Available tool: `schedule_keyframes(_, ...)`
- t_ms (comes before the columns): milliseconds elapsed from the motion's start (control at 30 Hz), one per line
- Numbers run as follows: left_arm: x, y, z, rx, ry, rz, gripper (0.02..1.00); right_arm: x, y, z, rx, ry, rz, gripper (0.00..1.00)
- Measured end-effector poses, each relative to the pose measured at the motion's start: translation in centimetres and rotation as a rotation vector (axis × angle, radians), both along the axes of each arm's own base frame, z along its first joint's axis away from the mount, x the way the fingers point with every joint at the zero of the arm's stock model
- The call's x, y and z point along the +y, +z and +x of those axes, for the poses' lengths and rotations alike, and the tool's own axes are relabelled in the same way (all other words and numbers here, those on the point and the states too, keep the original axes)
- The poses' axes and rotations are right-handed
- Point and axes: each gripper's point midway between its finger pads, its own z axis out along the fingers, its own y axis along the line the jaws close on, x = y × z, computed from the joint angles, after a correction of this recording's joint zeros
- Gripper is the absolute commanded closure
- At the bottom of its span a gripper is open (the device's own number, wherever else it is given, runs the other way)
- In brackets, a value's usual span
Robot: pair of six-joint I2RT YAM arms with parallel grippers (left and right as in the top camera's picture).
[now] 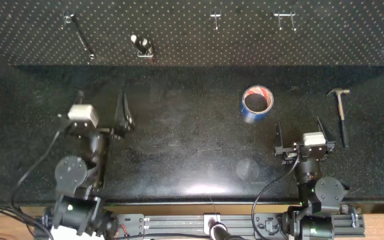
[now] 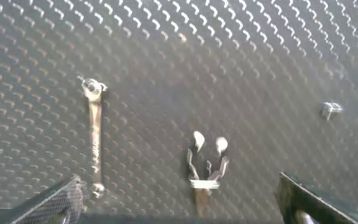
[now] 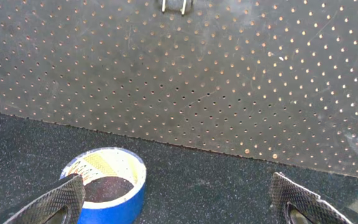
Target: Place Tools Onto Pegboard
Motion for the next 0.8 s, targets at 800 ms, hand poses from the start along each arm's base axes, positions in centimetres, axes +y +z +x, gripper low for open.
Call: schedule_keyframes(800,0.6,-9.8,-4.1,0.110,-0.093,0.116,0.025,0.0,0.0,0.0,-0.002,0.000,0.000,0.029)
